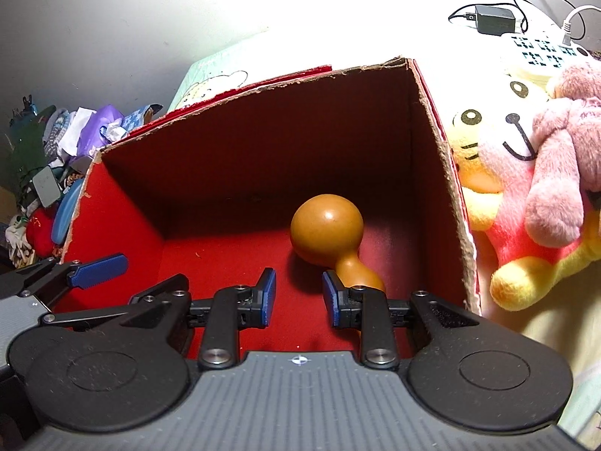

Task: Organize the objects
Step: 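Withdraw the open right gripper up out of the red box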

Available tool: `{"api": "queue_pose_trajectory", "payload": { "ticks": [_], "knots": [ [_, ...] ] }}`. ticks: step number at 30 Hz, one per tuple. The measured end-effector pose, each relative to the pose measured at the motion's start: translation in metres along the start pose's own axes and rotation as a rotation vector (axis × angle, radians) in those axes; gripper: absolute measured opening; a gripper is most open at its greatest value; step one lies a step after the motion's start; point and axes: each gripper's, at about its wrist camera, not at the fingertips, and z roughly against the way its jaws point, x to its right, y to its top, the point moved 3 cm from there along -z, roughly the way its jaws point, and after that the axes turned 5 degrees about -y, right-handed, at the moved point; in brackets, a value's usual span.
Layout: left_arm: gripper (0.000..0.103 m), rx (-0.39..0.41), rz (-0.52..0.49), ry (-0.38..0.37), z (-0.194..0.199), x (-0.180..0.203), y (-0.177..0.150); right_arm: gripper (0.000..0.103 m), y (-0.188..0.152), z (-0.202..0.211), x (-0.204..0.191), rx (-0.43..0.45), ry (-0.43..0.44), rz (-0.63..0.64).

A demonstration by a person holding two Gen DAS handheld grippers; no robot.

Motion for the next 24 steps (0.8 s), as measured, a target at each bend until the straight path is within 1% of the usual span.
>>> {"api": "queue_pose_trajectory", "payload": {
  "ticks": [7, 8, 24],
  "knots": [
    [0.067, 0.018, 0.002, 0.030, 0.016, 0.003, -0.004, 0.029, -0.011, 0.016, 0.004, 0.036, 0.037, -0.005],
    [0.067, 0.021, 0.003, 0.036, 0.018, 0.004, -0.005, 0.029, -0.013, 0.018, 0.003, 0.022, 0.069, 0.040],
    [0.067, 0.053, 0.037, 0.106, 0.054, 0.020, -0.017, 0.030, -0.024, 0.050, 0.018, 0.078, 0.177, 0.056]
  ]
}}
